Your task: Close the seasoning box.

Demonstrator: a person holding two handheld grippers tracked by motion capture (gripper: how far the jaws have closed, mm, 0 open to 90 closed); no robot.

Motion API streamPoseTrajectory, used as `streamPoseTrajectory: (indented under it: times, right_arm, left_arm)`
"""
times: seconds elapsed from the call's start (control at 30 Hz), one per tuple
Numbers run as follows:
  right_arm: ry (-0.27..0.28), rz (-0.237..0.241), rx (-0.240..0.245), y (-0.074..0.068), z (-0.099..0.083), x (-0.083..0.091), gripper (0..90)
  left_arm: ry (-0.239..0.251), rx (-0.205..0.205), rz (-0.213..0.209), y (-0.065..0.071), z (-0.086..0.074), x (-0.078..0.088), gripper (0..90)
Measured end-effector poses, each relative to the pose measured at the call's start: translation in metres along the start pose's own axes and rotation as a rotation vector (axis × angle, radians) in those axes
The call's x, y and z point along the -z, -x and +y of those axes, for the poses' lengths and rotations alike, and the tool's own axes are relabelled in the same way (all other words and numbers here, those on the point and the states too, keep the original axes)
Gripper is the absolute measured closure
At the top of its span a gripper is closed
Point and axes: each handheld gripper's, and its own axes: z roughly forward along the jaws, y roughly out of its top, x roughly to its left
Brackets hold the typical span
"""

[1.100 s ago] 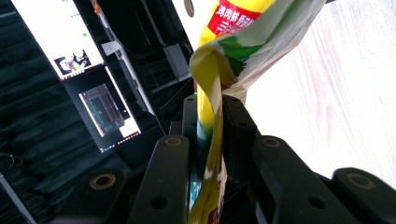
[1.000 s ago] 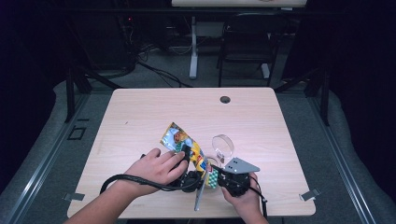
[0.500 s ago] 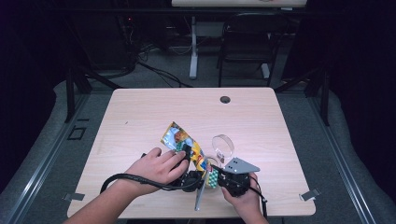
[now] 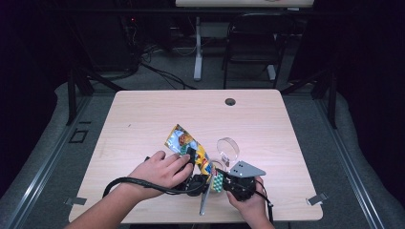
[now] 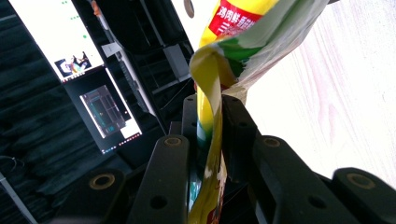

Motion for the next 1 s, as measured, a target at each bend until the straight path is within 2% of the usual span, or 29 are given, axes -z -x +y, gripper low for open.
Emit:
streamPoseTrajectory:
  times: [0.07, 0.17, 0.4, 0.67, 1.0]
  right_arm:
    - [0.000, 0.000, 0.000, 0.0001, 0.0000, 0.0000, 86.9]
    - [-0.001, -0.004, 0.000, -0.0001, 0.0001, -0.0003, 86.9]
    - [-0.001, -0.003, -0.001, 0.0004, 0.0001, -0.0004, 86.9]
    - [-0.002, -0.004, 0.000, 0.0004, 0.0002, -0.0004, 86.9]
    - [0.000, -0.002, -0.002, 0.0005, 0.0002, -0.0007, 86.9]
  left_arm:
    - [0.001, 0.005, -0.015, -0.0004, 0.0003, 0.0003, 81.4]
    - [0.000, -0.006, -0.009, -0.0017, 0.0015, 0.0009, 81.4]
    - [0.002, 0.001, -0.018, -0.0025, 0.0020, 0.0005, 81.6]
    - [0.002, -0.005, -0.004, -0.0039, 0.0034, 0.0007, 81.8]
    - [0.005, -0.003, -0.009, -0.0057, 0.0051, 0.0004, 81.7]
